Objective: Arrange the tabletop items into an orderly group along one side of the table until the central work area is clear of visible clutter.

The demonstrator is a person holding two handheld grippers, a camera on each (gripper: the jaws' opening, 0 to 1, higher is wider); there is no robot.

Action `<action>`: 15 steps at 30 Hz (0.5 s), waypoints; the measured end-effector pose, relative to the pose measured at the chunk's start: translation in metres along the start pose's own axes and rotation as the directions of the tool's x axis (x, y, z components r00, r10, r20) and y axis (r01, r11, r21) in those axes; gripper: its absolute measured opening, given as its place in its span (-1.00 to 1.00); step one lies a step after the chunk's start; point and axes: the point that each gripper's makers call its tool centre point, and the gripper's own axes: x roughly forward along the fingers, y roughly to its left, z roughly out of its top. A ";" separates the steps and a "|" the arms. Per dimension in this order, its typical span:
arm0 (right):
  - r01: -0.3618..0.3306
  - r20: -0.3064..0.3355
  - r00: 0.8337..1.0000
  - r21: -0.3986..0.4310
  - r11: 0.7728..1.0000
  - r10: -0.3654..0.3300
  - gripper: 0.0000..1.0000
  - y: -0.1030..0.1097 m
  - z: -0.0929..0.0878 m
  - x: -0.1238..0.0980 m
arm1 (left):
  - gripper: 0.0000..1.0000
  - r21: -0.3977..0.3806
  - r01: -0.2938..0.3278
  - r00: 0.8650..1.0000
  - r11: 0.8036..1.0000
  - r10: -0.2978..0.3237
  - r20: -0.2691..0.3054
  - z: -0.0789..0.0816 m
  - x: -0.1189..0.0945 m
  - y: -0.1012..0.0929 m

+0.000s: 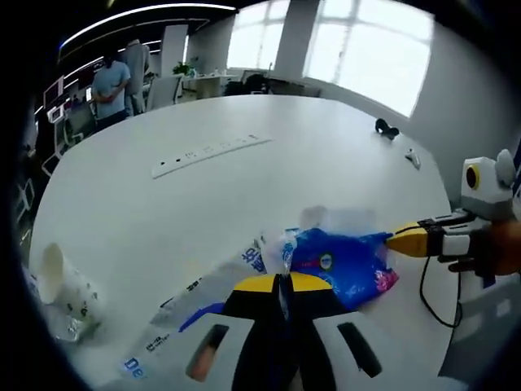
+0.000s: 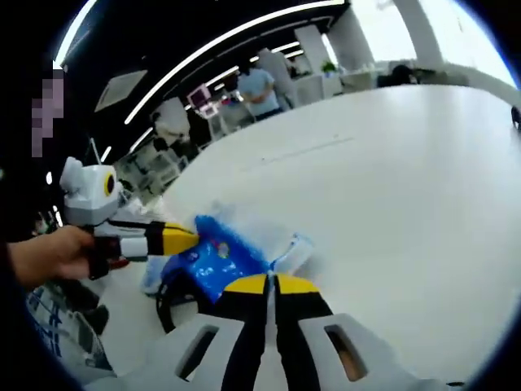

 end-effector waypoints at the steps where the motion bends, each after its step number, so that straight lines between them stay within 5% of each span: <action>1: 0.000 0.000 1.000 0.000 1.000 0.000 -1.00 0.000 0.000 -0.001 | -0.95 -0.003 0.002 1.000 1.000 -0.002 0.003 0.000 0.000 -0.002; 15: 0.078 0.059 0.995 0.050 0.996 -0.081 -1.00 -0.046 0.004 -0.050 | -0.94 -0.032 0.096 0.995 0.995 -0.096 -0.006 -0.004 0.024 -0.064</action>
